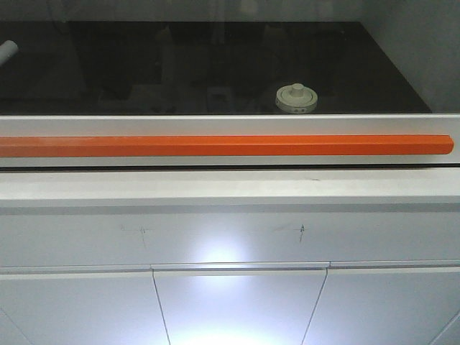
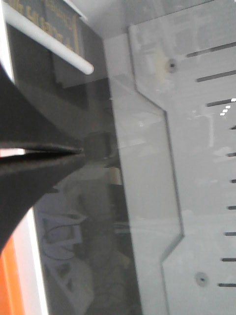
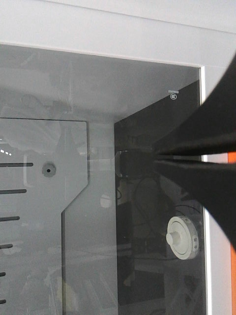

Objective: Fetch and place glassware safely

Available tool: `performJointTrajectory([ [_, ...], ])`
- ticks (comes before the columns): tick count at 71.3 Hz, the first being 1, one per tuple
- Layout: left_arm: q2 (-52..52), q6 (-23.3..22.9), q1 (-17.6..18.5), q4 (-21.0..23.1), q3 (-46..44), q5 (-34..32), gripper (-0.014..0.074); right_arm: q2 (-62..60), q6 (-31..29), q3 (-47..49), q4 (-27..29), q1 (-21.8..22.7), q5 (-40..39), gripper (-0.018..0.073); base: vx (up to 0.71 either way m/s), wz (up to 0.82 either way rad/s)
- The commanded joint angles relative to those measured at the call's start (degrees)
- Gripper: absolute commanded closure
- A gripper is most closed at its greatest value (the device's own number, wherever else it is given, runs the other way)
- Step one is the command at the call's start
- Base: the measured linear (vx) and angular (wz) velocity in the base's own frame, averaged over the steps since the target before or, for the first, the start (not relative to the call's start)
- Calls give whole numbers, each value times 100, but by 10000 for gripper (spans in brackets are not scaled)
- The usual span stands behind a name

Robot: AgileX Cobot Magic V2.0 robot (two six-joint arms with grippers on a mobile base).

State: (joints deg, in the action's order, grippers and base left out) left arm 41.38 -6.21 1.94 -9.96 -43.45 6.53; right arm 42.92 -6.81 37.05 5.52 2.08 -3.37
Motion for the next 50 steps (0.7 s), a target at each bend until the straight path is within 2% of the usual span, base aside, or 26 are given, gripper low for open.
performJointTrajectory([
  [1,-10,-59,8,15,-174,-382,603,-39,5,186,-4,39,-418,562,0,0],
  [17,-11,-62,8,121,-149,-252,603,-269,11,142,-2,39,-331,562,0,0],
  [22,-24,-56,8,104,28,-456,603,-334,11,-52,-2,39,-439,561,0,0],
  [34,-59,-56,8,104,935,-1559,603,-391,11,-910,-97,39,-1011,560,0,0],
  [44,-68,-56,8,104,1901,-2632,603,-398,28,-1806,-552,39,-2052,560,0,0],
  [50,-68,-56,8,116,2399,-3321,603,-383,169,-2160,-672,39,-2311,560,0,0],
])
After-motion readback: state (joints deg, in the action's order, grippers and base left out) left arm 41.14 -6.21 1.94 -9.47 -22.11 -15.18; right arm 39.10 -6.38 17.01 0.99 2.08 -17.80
